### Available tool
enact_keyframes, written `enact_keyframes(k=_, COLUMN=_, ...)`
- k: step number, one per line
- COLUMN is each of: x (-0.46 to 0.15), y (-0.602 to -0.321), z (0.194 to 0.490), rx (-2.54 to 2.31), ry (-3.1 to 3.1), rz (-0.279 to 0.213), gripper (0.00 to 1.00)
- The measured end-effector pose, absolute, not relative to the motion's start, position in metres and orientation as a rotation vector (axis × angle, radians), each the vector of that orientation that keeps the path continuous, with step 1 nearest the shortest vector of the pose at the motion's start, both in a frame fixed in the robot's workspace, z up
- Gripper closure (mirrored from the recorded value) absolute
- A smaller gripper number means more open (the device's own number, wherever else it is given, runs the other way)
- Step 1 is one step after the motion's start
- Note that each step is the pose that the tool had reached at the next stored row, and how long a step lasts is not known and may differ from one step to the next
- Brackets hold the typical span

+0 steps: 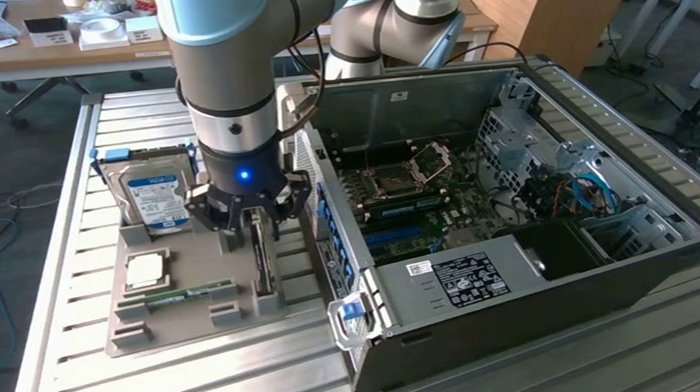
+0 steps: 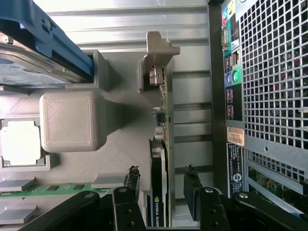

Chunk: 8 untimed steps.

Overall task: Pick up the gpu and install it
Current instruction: 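Pick up the gpu and move the gpu toward the slot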

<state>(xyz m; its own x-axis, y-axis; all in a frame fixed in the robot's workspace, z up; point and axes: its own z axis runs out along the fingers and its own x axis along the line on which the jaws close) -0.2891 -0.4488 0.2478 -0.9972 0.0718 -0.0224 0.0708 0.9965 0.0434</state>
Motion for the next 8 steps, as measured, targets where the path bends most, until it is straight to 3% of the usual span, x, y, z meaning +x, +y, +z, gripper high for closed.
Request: enact_keyframes(k=8, x=-0.2912, y=-0.4477, z=0.2413, rx=0.111, ry=3.115, rz=0.066, gripper=0.50)
